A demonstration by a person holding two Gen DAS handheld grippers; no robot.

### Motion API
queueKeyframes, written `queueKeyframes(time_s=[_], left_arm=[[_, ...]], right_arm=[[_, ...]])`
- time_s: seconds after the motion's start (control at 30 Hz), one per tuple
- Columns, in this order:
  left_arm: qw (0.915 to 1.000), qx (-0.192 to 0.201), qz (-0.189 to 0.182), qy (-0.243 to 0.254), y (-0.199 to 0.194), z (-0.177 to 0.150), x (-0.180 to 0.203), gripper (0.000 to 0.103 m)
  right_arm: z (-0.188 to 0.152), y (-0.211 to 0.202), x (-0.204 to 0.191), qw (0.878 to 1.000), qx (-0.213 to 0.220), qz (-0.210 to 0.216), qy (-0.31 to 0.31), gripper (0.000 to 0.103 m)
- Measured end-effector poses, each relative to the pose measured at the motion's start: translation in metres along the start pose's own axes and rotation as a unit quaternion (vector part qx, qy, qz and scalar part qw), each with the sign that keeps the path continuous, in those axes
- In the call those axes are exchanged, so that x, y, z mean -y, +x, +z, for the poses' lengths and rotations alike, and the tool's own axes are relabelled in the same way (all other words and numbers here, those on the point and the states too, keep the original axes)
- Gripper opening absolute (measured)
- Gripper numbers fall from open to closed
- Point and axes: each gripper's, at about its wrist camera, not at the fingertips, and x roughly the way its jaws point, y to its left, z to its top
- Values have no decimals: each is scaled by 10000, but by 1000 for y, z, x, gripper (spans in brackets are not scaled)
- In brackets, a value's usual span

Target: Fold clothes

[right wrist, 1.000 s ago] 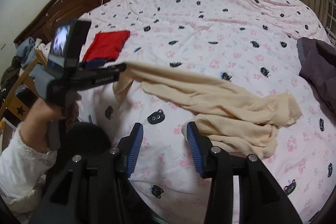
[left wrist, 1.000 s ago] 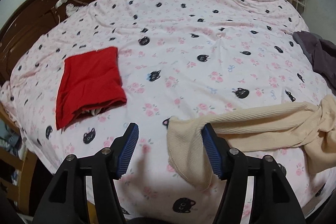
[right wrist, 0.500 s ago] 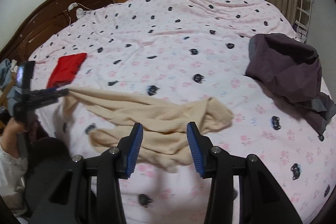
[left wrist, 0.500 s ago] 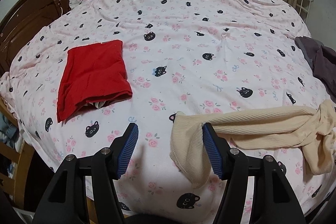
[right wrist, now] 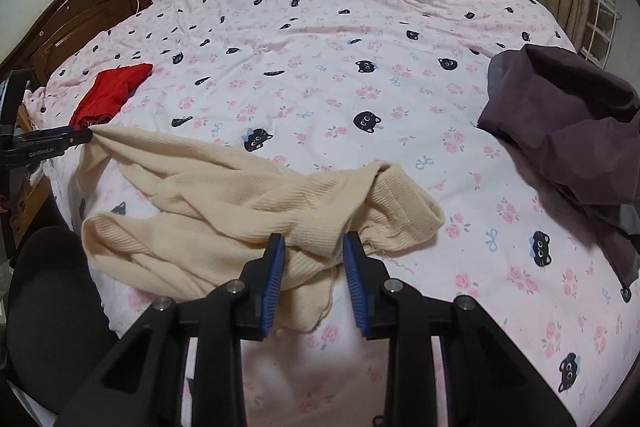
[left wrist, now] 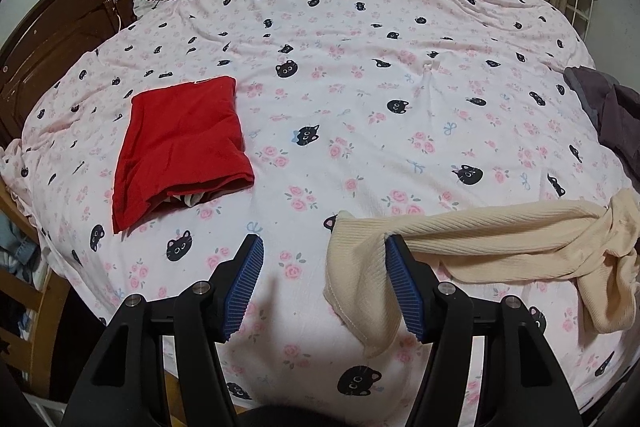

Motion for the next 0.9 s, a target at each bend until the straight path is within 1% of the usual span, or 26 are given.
queueKeyframes(time_s=[0.03, 0.07, 0.13, 0.2, 0.27, 0.4, 0.43, 0.6, 0.77, 0.83, 0.9], left_arm=[[10000, -3, 4, 5, 0, 0, 0, 58], [10000, -5, 7, 10, 0, 0, 0, 58], [10000, -10, 14, 20, 0, 0, 1, 58], [10000, -15, 21, 30, 0, 0, 1, 58], [10000, -5, 26, 41, 0, 1, 2, 58], [10000, 34, 49, 64, -2, 3, 3, 58], [10000, 44, 51, 71, -2, 3, 3, 58], [9999, 82, 89, 55, -3, 7, 3, 58], [9999, 65, 78, 21, -1, 9, 1, 58], [9999, 98, -14, 81, -3, 8, 2, 58], [9992, 113, -208, 308, -6, 4, 7, 58]], right_arm=[[1, 1, 1, 10000, 1, 47, -4, 31], [3, 3, 1, 9999, -10, 130, -12, 28], [6, 6, 1, 9996, -51, 255, -53, 17], [10, 8, -1, 9993, -100, 349, -109, 16], [13, 6, -2, 9990, -60, 431, -133, 15], [23, -7, -1, 9985, 137, 530, -72, 13], [26, -11, 0, 9982, 186, 561, -45, 4], [44, -39, 7, 9960, 553, 695, 133, 4], [58, -64, 13, 9935, 848, 732, 225, 4], [61, -70, 14, 9928, 909, 735, 242, 4], [64, -73, 14, 9930, 926, 698, 240, 4]])
